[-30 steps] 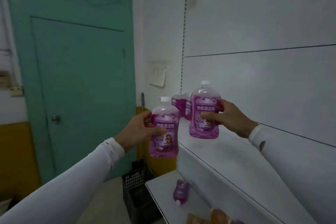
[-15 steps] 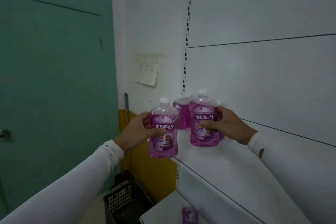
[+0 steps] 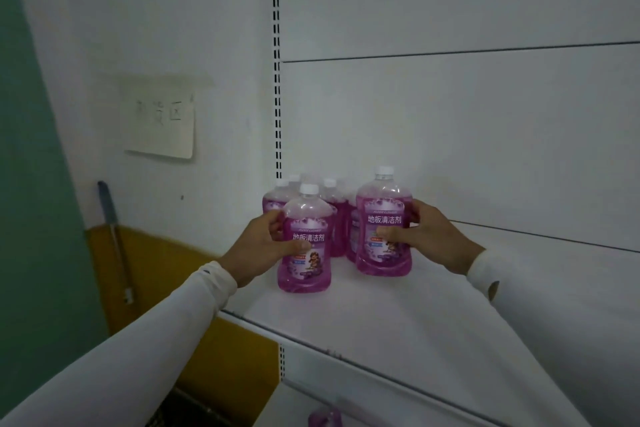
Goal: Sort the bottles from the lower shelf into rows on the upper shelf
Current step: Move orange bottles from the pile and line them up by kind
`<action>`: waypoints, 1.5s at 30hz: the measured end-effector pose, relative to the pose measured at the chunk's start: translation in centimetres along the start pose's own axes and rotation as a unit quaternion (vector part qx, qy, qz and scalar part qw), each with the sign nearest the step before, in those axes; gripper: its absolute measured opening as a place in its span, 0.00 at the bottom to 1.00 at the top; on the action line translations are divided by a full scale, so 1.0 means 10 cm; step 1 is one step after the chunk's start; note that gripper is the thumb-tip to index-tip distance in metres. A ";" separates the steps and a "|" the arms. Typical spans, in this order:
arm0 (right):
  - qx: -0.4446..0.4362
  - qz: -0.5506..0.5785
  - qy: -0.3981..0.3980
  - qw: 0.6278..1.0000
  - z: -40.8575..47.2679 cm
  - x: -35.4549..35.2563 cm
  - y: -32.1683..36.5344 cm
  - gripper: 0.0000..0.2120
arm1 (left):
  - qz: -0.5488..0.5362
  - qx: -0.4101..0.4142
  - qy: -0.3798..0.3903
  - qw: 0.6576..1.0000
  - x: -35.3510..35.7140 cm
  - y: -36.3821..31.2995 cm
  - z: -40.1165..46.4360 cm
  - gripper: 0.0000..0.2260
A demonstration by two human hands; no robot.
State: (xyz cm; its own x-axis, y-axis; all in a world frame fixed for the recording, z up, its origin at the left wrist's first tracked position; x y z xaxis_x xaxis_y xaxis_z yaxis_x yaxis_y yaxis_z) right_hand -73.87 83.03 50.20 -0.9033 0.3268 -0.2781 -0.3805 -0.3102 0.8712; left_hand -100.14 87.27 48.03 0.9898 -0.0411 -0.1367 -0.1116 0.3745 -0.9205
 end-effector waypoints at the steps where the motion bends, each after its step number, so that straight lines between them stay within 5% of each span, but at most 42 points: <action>1: 0.003 -0.007 -0.001 1.000 0.01 0.02 -0.05 0.24 | 0.000 0.000 0.010 1.000 0.03 0.04 0.05 0.24; 16: 0.069 -0.098 -0.114 0.986 -0.23 0.36 -0.41 0.28 | -0.059 0.003 0.165 0.984 0.17 0.59 0.58 0.25; 21: 0.107 -0.107 -0.157 0.976 -0.34 0.43 -0.49 0.29 | 0.061 0.079 0.211 0.972 0.17 0.70 0.70 0.27; 25: 0.103 -0.160 -0.151 0.970 -0.32 0.43 -0.43 0.36 | 0.269 0.176 0.169 0.932 0.18 0.75 0.69 0.17; 28: 0.096 -0.202 -0.139 0.965 -0.27 0.47 -0.44 0.41 | 0.301 0.194 0.125 0.925 0.20 0.76 0.66 0.17; 34: 0.095 -0.250 -0.153 0.951 -0.12 0.50 -0.49 0.24 | 0.334 0.187 0.094 0.919 0.29 0.75 0.65 0.16; 45: 0.115 -0.237 -0.217 0.940 0.00 0.50 -0.59 0.34 | 0.359 0.164 0.060 0.917 0.32 0.82 0.75 0.21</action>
State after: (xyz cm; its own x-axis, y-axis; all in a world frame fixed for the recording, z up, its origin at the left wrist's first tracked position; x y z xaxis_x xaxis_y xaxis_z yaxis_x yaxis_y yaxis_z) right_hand -76.14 86.55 43.63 -0.4578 0.7282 -0.5101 -0.6227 0.1470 0.7686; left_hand -97.25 97.18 42.84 0.6533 0.2314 -0.7208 -0.6779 0.6028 -0.4209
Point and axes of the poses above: each hand's wrist, its own z-axis towards the middle knuckle, its own x-axis out of the palm, y = z × x, the point moved 7 cm from there along z, towards the middle knuckle, and after that the axes turned 14 degrees about -y, right-handed, at the moved point
